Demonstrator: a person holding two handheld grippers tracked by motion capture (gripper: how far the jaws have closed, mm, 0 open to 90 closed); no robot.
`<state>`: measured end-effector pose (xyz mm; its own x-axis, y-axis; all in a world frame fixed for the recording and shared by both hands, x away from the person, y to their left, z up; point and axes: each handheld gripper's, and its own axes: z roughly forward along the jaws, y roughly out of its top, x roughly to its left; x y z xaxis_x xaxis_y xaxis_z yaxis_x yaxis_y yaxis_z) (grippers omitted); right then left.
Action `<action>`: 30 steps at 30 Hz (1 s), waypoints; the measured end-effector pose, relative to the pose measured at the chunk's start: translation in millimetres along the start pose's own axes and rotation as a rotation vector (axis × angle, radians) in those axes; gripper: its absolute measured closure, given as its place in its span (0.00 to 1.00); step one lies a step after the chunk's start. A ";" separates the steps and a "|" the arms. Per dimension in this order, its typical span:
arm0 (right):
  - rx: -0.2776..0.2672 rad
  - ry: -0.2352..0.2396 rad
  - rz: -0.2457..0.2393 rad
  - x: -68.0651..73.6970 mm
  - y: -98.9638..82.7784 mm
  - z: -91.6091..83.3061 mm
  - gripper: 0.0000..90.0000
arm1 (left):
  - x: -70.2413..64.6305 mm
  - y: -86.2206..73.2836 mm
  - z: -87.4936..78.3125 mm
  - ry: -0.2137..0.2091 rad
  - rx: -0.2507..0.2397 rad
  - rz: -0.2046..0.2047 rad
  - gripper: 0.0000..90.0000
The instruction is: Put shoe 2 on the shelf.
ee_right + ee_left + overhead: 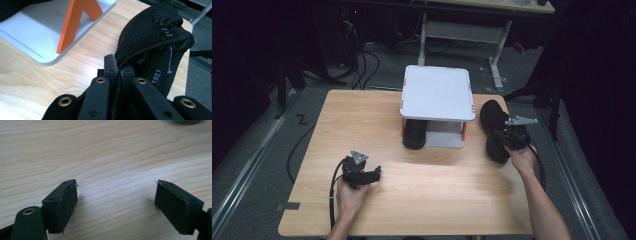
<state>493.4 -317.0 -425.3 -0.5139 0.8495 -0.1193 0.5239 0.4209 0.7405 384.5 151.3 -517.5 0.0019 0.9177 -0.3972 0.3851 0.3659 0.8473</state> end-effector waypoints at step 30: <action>-0.060 0.033 -0.065 55.5 -40.4 -70.5 0.97 | -34.9 39.4 -0.9 -0.133 0.030 -0.029 0.23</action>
<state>395.8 -309.3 -415.2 -0.5682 0.8097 -0.1468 0.4481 0.4541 0.7701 398.8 133.8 -469.9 0.1118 0.8775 -0.4663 0.4139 0.3855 0.8247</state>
